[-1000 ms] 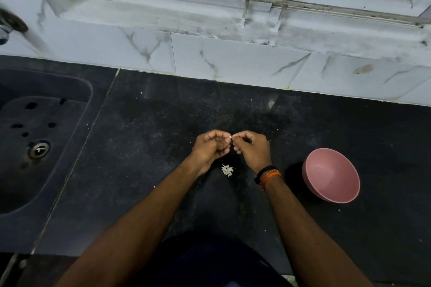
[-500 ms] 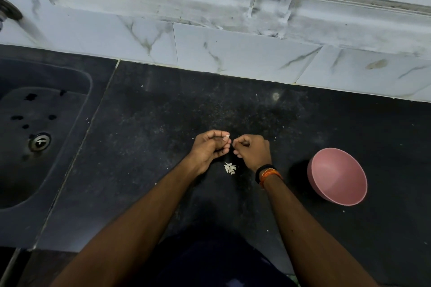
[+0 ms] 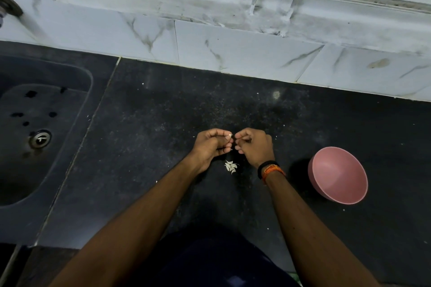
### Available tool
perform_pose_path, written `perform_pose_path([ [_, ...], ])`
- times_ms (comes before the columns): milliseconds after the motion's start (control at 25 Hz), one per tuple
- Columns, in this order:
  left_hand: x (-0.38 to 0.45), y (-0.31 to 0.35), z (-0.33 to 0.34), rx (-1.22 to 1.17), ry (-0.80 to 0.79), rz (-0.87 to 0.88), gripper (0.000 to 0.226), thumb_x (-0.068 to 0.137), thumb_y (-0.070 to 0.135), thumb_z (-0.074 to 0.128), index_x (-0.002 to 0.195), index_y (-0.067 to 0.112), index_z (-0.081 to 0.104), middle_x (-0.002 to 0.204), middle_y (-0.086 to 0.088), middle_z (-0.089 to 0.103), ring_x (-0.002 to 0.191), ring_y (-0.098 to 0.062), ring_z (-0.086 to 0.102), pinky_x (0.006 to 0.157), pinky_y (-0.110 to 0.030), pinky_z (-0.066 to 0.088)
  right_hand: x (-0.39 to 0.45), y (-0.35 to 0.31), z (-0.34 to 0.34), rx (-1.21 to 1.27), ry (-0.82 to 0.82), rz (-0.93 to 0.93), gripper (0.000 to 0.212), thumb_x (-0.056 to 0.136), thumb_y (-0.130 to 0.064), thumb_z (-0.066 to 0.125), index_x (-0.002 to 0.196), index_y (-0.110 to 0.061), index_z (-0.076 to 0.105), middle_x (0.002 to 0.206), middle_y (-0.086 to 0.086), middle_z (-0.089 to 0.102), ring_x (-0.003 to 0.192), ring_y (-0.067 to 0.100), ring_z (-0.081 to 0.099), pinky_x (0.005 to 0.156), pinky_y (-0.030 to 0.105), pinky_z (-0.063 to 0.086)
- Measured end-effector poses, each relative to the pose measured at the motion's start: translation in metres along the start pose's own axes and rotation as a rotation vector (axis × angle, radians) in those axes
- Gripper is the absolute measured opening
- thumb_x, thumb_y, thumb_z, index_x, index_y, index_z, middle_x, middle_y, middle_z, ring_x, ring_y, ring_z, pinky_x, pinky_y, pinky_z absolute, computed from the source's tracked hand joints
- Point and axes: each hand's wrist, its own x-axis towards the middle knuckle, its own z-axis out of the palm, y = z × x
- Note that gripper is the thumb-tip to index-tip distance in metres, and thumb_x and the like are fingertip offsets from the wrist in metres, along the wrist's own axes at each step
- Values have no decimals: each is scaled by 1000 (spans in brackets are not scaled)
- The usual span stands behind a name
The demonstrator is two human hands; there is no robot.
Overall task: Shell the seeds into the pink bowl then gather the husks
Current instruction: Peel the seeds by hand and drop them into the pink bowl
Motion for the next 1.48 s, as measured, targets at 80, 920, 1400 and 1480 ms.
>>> perform_pose_path([
  [80,0,0,0,0,3,1,16,92,-3,65,108,-4,69,87,-12,73,74,-14,70,73,-27,60,-1,-1,-1,3,-40,-11,30,83,6,61,91,-18,78,80,-3,77,79,11,75,83,42,63],
  [920,-10,4,3,35,0,132,10,88,-6,69,97,-5,71,86,-16,74,74,-17,72,73,-28,62,-6,-14,-5,-28,21,-146,6,88,-17,71,88,-18,77,80,-7,75,77,8,72,80,37,62],
  [1400,-10,7,6,-15,-3,111,15,90,-5,67,105,-5,71,85,-13,74,77,-16,71,75,-29,60,-11,-14,-9,-197,69,-99,10,89,-21,69,80,-23,66,77,-10,66,75,8,62,70,28,51],
  [1480,-9,6,5,-6,-5,104,16,90,-4,67,106,-5,71,87,-13,74,77,-15,70,74,-28,60,-10,-10,-10,-186,60,-116,9,88,-17,69,82,-23,70,80,-11,68,78,8,65,76,32,56],
])
